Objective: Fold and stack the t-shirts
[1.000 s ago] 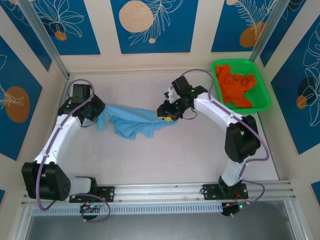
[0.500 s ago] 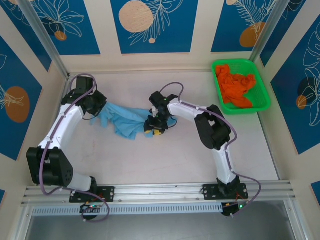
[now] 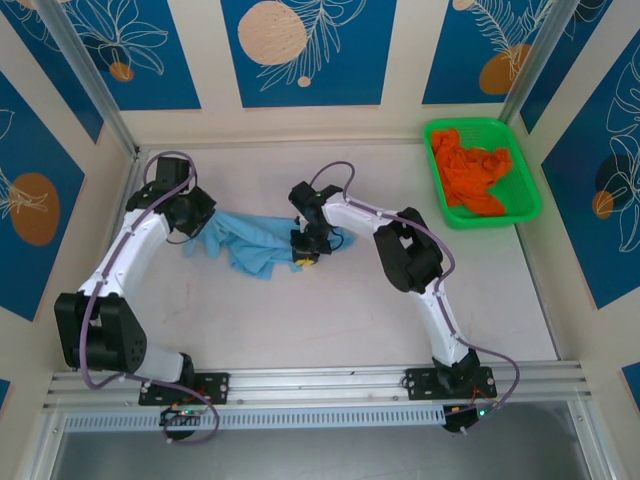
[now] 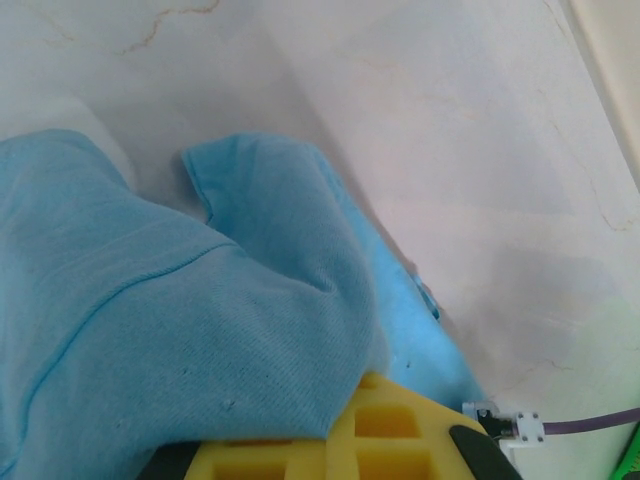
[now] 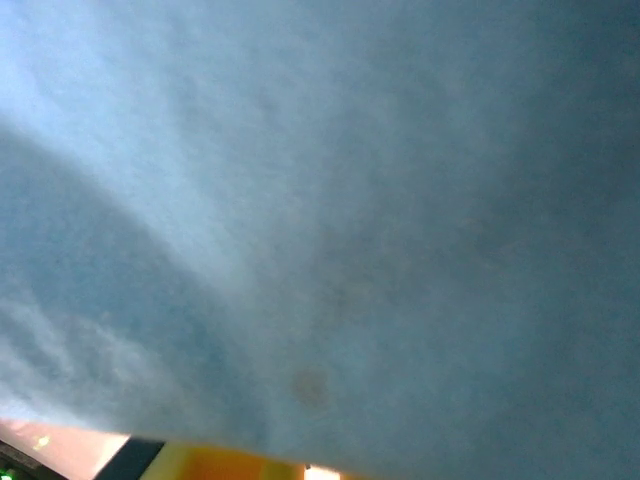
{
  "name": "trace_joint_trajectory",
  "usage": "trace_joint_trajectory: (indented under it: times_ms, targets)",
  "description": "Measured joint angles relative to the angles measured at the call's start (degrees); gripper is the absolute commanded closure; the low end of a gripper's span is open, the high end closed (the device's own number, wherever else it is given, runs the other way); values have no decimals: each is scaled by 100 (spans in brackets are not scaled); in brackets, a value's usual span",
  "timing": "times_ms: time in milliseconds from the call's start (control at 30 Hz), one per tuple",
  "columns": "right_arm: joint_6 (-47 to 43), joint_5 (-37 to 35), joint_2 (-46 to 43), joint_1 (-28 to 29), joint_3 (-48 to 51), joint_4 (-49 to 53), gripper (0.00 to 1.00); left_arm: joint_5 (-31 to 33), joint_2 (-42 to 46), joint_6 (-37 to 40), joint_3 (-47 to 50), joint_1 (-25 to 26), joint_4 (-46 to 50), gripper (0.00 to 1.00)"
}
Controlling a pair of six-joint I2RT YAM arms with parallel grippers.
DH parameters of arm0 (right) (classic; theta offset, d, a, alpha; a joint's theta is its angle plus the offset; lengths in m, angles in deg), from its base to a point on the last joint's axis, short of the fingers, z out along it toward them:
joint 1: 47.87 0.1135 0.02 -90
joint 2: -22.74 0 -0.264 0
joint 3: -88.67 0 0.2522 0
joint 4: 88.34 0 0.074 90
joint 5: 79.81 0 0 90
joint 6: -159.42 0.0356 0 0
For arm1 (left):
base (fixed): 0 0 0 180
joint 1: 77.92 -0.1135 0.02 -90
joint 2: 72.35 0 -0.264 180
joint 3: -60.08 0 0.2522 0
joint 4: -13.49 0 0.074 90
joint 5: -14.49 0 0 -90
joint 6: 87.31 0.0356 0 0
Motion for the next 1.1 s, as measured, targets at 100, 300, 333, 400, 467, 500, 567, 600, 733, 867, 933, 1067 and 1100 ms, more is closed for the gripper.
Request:
trace_joint_trajectory:
  times_ms: [100, 300, 333, 400, 467, 500, 567, 600, 733, 867, 933, 1067, 1100]
  targets:
    - [-39, -20, -92, 13, 151, -153, 100, 76, 0, 83, -129, 2, 96, 100]
    - [-48, -61, -308, -15, 424, -341, 100, 138, 4, 214, -282, 2, 249, 100]
    - [-61, -85, -372, -20, 479, -339, 100, 138, 4, 238, -315, 2, 267, 100]
    - [-66, -120, -595, -35, 623, -337, 100, 133, 4, 297, -424, 2, 334, 100]
    - [-66, -131, -922, -66, 750, -334, 100, 129, 17, 343, -577, 9, 385, 100]
    - [-66, -131, -1147, -92, 820, -341, 100, 114, 35, 365, -669, 17, 398, 100]
    - [-66, -131, -1657, -164, 957, -367, 100, 109, 120, 444, -815, 57, 428, 100]
    - [-63, -131, -1952, -210, 1032, -382, 100, 103, 190, 481, -894, 85, 470, 100]
    - [-61, -160, -3086, -474, 1187, -417, 100, 22, 562, 516, -1226, 155, 623, 100]
    - [-39, -205, -4004, -885, 1272, -487, 100, -44, 831, 509, -1727, 160, 686, 100]
    - [-15, -273, -4419, -1174, 1281, -509, 100, -66, 970, 466, -1989, 160, 682, 100]
    - [2, -459, -5077, -1670, 1244, -518, 100, -184, 1239, 269, -2347, 160, 658, 100]
    - [0, -507, -5193, -1742, 1180, -494, 100, -243, 1320, 201, -2402, 162, 623, 100]
